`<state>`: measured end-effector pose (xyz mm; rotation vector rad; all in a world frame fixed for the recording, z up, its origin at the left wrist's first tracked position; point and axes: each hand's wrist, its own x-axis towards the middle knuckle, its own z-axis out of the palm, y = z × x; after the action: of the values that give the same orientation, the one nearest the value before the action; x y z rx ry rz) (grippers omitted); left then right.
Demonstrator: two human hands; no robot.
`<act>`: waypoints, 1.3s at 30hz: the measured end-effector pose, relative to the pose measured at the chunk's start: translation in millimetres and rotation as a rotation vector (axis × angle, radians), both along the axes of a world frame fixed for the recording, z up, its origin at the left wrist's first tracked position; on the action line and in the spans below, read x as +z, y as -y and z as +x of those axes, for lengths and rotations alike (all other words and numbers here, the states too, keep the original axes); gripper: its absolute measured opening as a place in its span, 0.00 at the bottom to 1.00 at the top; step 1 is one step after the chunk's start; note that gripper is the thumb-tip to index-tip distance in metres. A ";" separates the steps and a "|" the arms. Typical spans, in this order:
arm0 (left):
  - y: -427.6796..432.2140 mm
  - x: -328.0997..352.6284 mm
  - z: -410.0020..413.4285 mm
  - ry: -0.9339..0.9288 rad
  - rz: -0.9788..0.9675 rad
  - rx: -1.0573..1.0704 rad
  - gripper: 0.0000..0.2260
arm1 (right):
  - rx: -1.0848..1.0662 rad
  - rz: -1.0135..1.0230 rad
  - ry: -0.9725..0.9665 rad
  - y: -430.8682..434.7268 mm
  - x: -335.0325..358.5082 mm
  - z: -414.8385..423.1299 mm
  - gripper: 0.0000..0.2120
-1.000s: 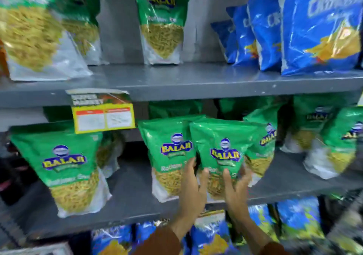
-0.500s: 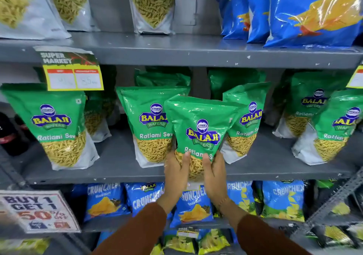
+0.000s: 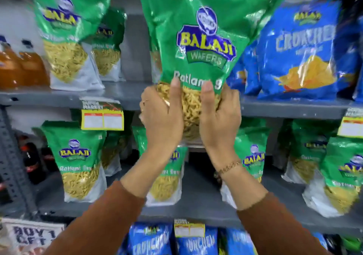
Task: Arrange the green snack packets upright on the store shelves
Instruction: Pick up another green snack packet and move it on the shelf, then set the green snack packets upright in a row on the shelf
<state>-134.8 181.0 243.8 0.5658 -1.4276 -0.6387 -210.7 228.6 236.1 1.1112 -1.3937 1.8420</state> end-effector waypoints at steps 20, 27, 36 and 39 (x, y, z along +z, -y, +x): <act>147.9 84.4 -38.1 0.428 0.118 -0.048 0.30 | 0.199 0.424 0.148 115.5 90.3 -47.9 0.27; 119.6 54.3 17.9 0.251 -0.311 0.102 0.17 | -0.113 0.155 -0.084 127.4 31.9 14.4 0.37; 230.7 -179.6 165.7 -0.180 -0.010 0.294 0.29 | 0.457 0.244 -0.215 196.6 -195.6 147.3 0.19; 273.8 -219.1 197.9 -0.069 0.457 0.193 0.41 | 0.508 0.449 0.016 234.7 -231.3 170.9 0.28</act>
<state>63.2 -92.8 24.8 1.0171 -1.1461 -0.8259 -39.8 -6.1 4.9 1.8174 -1.7002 1.9113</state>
